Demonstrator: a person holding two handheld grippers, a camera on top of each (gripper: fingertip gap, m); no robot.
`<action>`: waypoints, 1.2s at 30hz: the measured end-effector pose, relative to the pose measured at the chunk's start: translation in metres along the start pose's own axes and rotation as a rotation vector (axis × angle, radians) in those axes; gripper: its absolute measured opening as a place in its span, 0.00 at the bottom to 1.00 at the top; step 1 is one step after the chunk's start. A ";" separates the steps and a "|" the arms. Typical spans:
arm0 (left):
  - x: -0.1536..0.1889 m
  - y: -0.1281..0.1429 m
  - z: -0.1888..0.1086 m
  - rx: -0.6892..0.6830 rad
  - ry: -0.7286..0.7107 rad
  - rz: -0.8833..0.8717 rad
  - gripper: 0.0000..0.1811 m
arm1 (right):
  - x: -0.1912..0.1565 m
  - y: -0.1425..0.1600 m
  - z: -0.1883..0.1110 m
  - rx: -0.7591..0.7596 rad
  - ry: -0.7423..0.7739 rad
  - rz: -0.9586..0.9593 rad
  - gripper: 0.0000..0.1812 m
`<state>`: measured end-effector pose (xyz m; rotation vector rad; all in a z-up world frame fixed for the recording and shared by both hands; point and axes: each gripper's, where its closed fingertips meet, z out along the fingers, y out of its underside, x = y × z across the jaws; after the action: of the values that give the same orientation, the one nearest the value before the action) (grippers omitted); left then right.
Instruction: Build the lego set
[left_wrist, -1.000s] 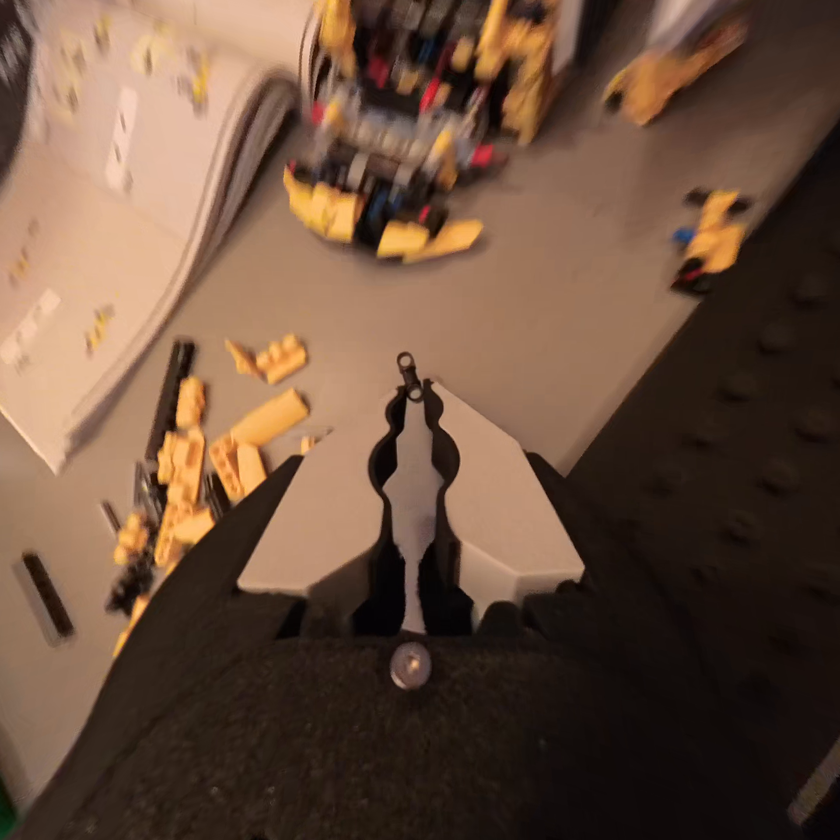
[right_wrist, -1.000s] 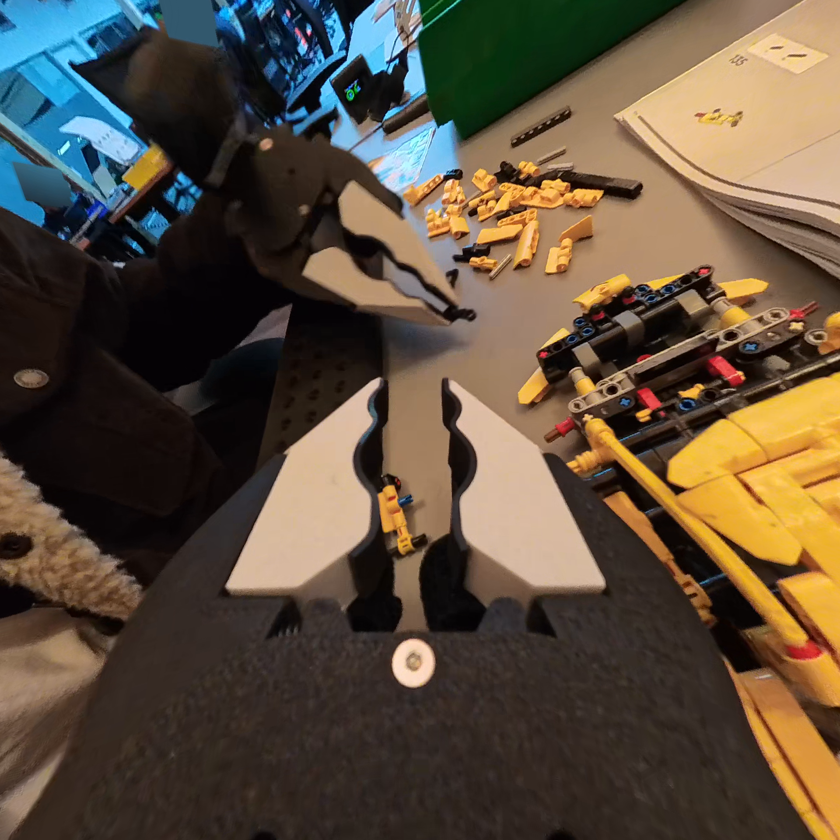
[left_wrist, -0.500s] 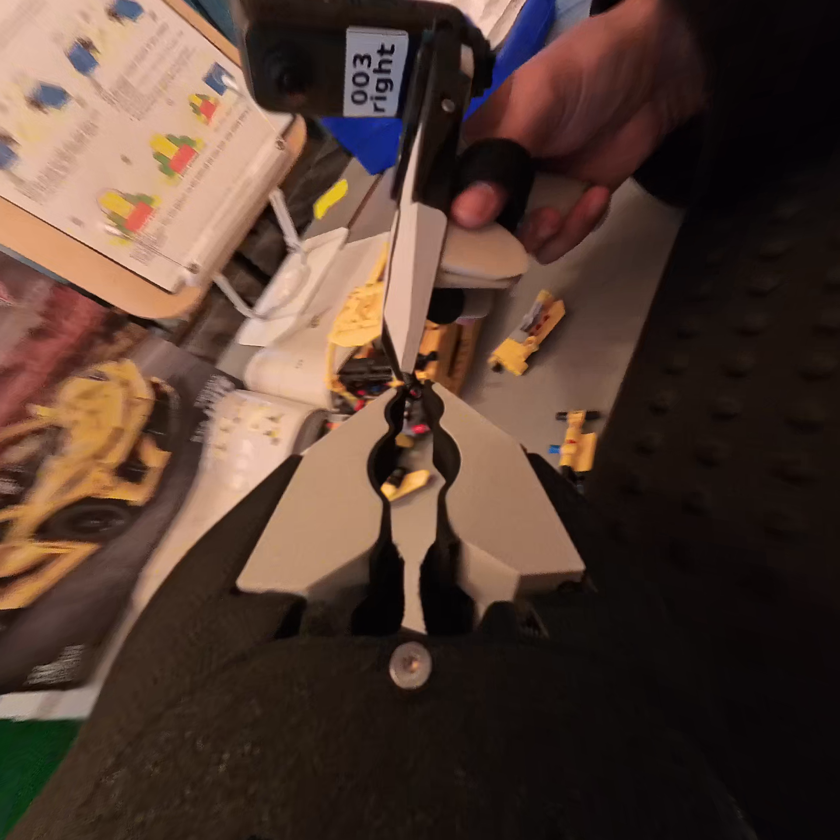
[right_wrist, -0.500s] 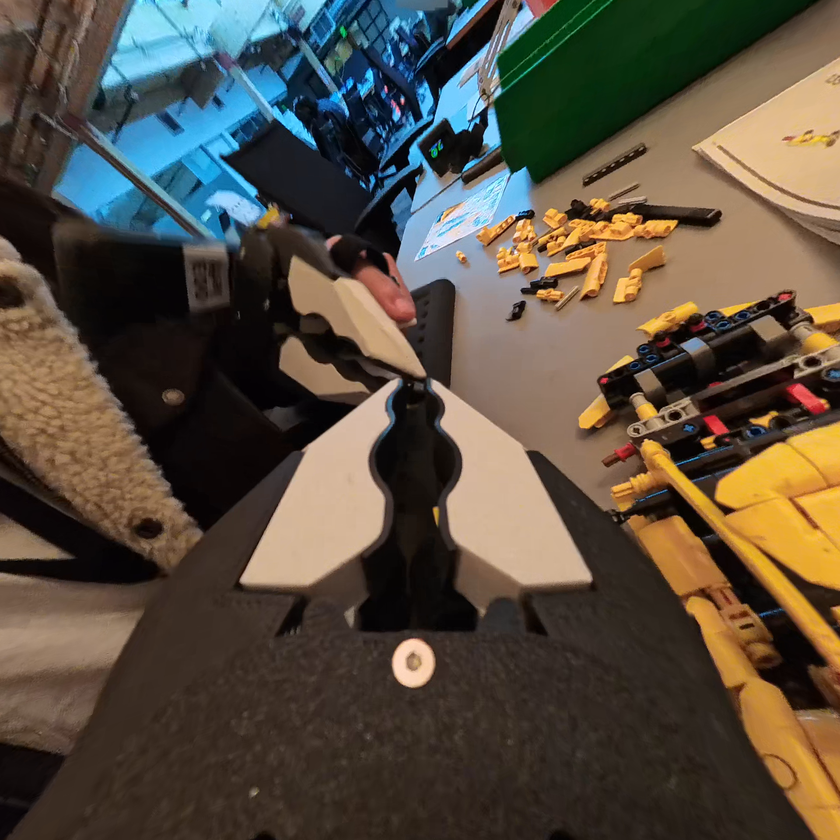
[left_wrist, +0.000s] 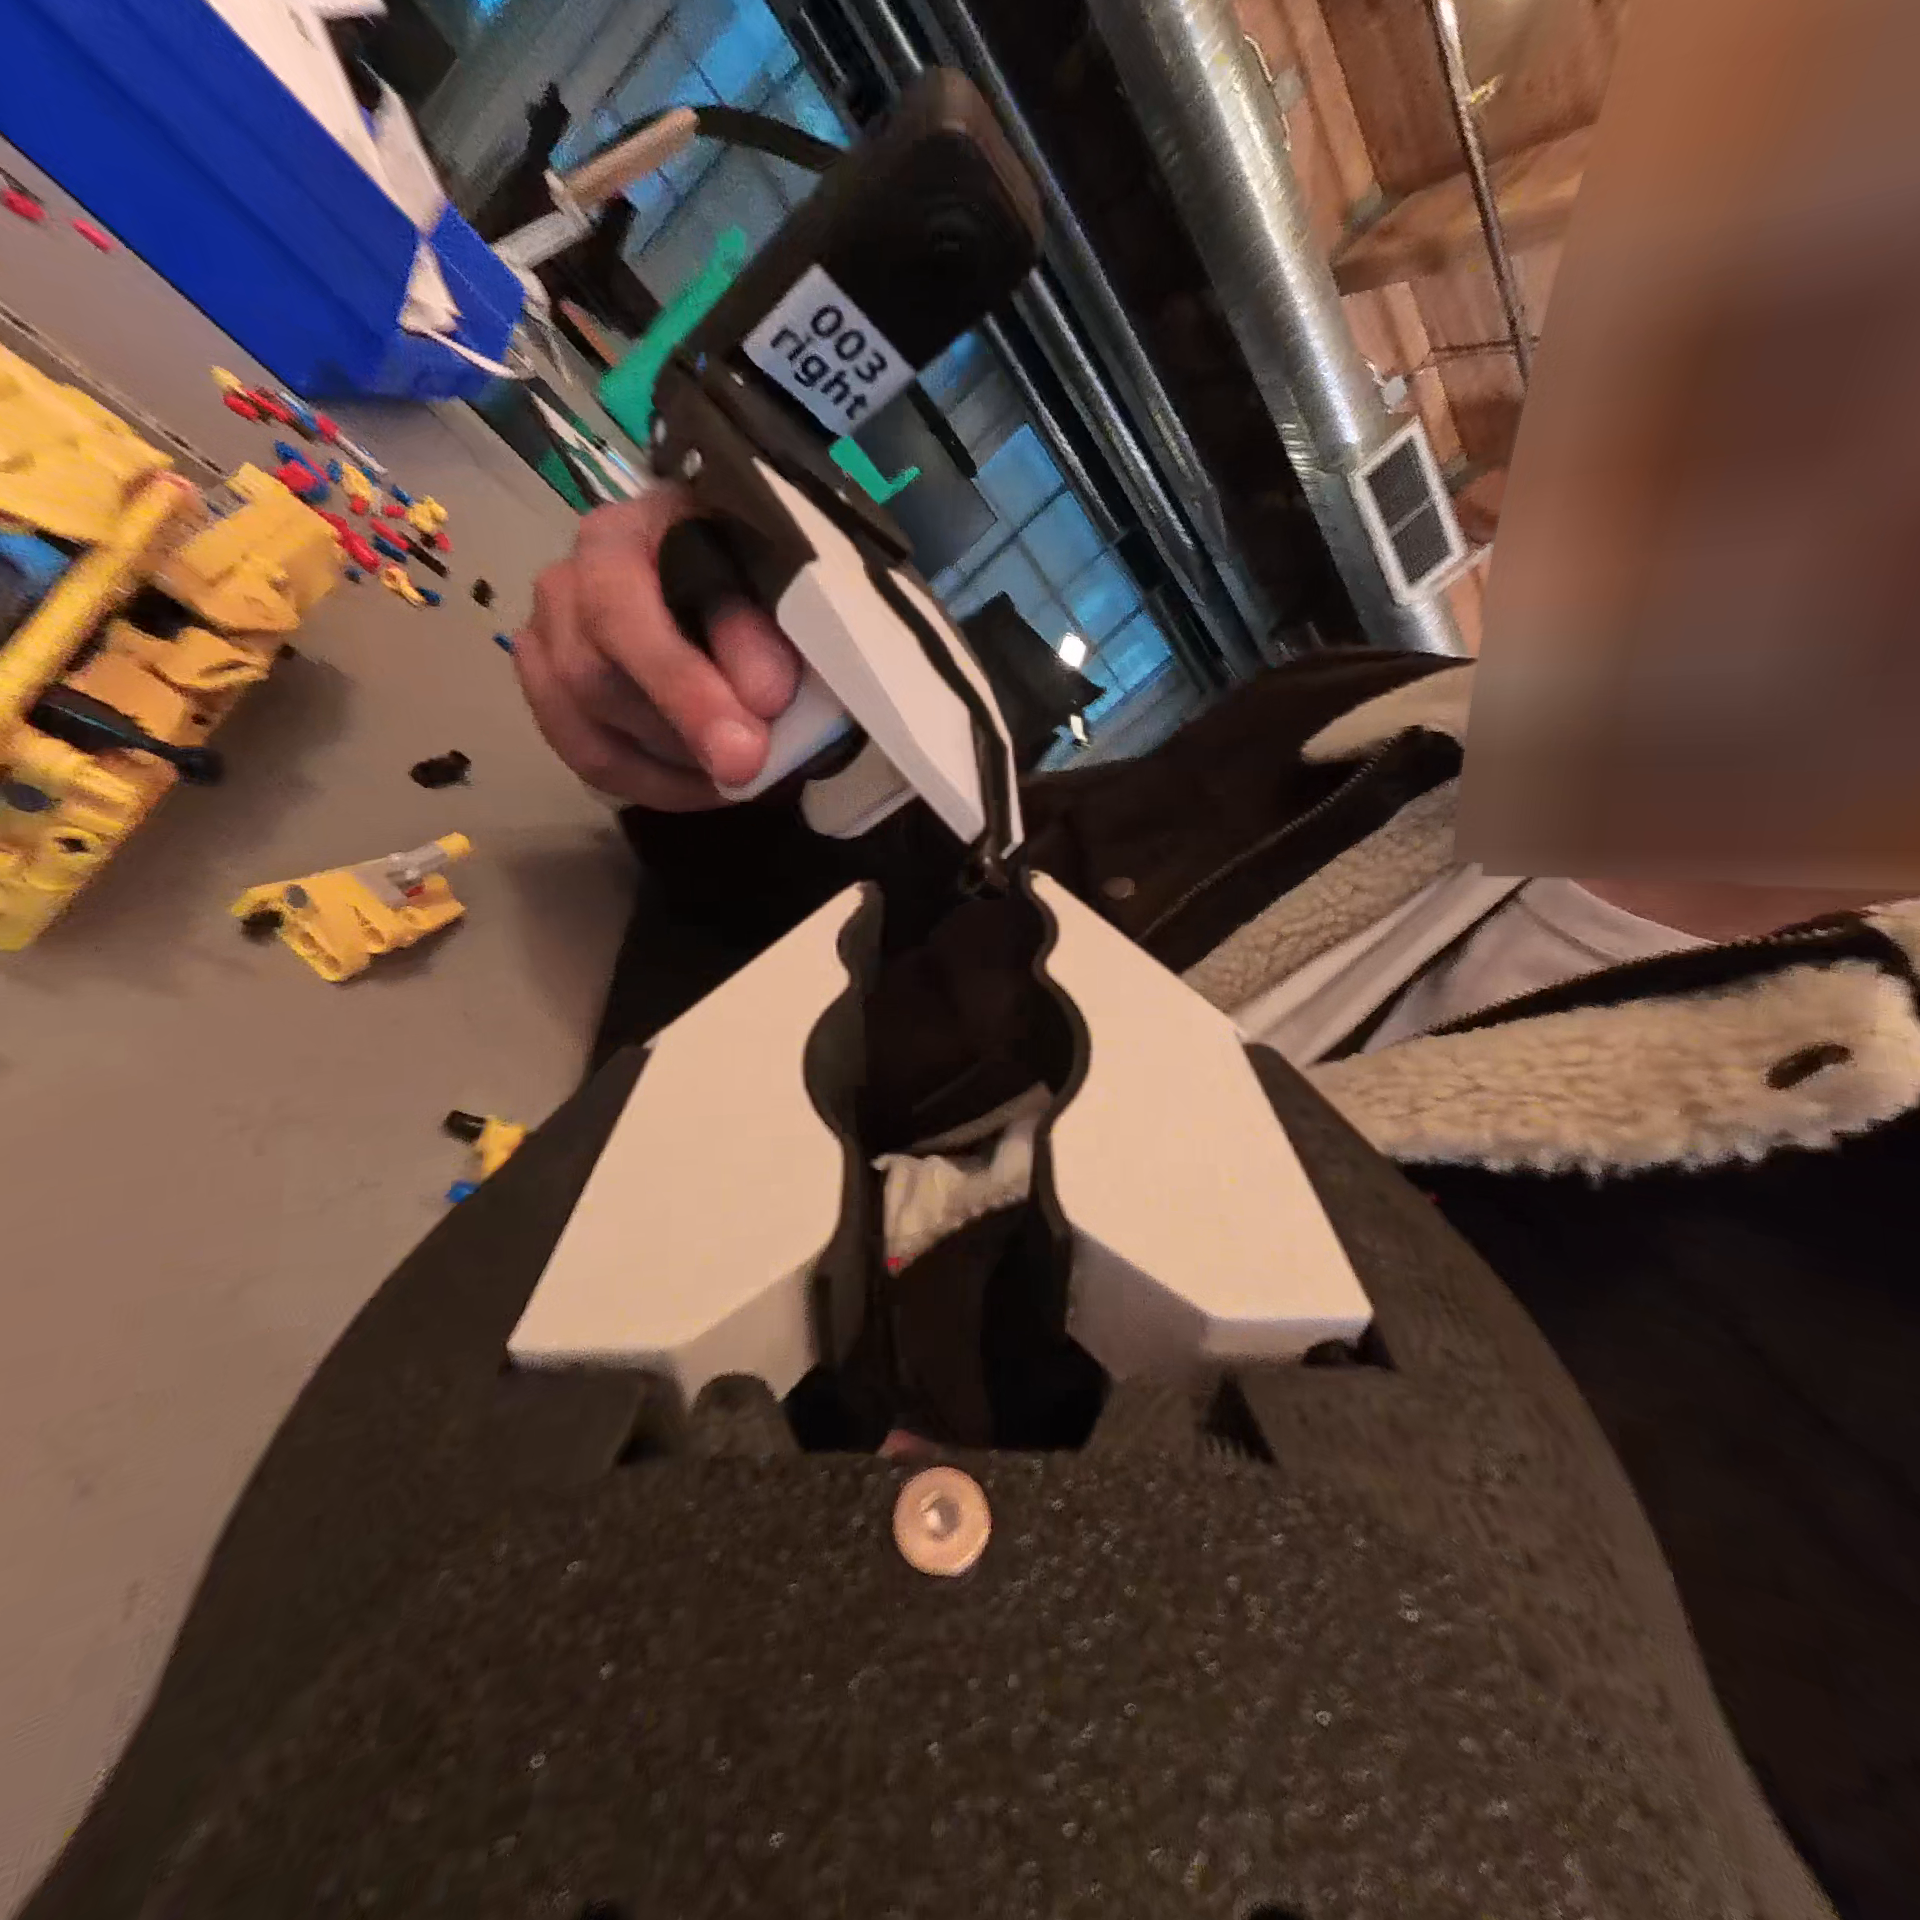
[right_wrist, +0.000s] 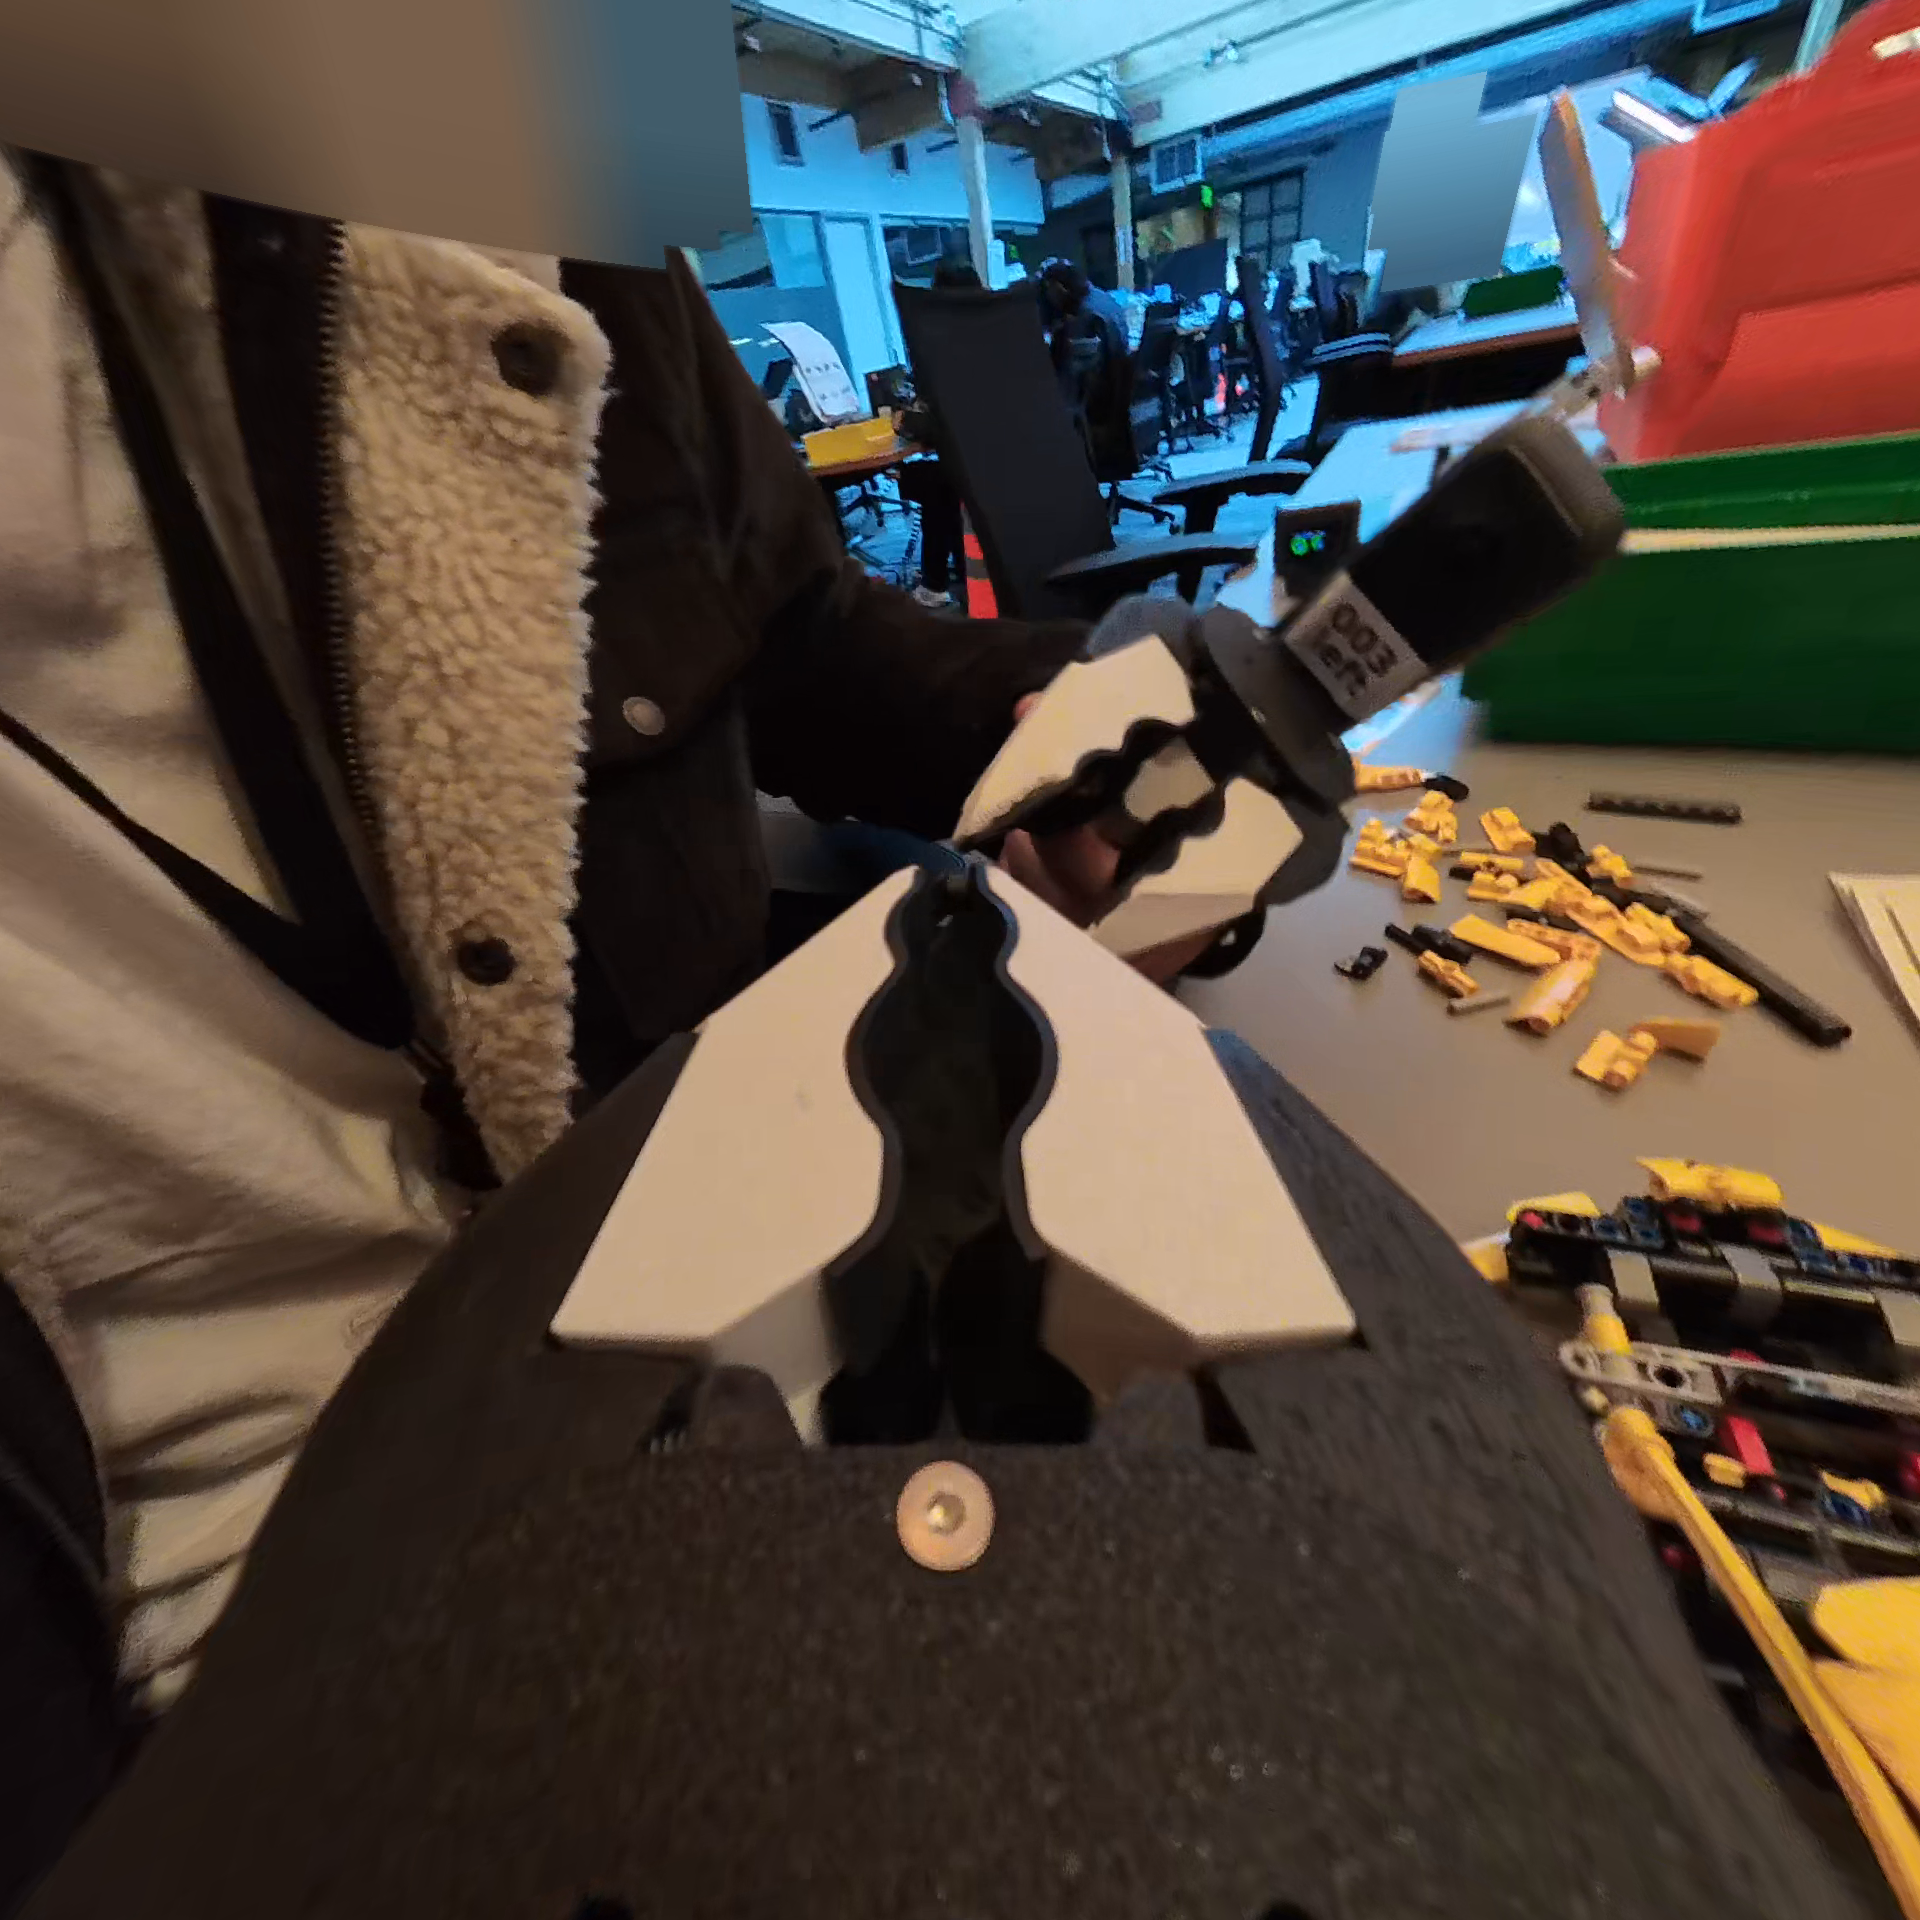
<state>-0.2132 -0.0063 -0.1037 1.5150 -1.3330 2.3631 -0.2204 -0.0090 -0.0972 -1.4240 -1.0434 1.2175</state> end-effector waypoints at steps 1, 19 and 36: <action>0.004 0.003 0.002 -0.020 0.040 -0.025 0.14 | -0.002 -0.001 0.001 0.004 -0.004 -0.018 0.03; 0.021 0.024 0.017 -0.155 0.242 -0.148 0.05 | -0.022 0.008 0.015 -0.046 -0.126 -0.021 0.03; 0.028 0.041 0.020 -0.232 0.272 -0.019 0.05 | -0.030 0.012 0.022 -0.063 -0.185 0.007 0.03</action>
<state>-0.2318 -0.0562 -0.1054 1.0959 -1.4546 2.2113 -0.2464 -0.0373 -0.1053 -1.3834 -1.2125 1.3517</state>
